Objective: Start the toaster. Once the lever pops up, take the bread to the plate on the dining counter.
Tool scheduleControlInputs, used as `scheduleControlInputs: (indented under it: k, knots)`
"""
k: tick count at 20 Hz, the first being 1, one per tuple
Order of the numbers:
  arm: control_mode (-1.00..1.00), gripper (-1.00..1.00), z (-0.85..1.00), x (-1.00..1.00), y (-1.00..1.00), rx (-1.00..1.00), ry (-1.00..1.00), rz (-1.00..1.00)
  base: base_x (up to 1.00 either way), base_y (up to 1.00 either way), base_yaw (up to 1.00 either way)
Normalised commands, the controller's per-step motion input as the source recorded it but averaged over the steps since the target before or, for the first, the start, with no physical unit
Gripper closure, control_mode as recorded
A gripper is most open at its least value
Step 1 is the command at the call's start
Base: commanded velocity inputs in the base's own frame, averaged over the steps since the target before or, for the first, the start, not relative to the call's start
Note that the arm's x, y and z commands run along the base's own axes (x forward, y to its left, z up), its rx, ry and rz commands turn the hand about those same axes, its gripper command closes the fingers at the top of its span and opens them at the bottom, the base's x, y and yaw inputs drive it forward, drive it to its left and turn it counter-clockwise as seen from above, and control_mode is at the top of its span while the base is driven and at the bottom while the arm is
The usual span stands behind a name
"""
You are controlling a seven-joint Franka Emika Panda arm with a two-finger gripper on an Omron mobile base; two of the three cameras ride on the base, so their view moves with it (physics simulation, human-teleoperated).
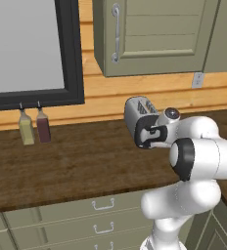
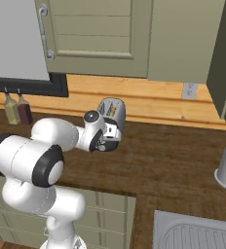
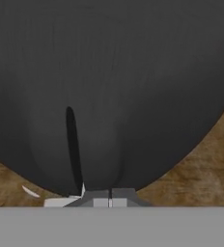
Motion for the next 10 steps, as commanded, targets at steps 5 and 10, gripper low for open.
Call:
scheduleControlInputs:
  k: [5,10]
  knots:
    - [-1.00,1.00,0.00,0.00,0.00,0.00,0.00,0.00,0.00,0.00,0.00]
    - [-1.00,1.00,0.34,-0.06,0.00,0.00,-0.13,-0.01,0.00,0.00,0.00]
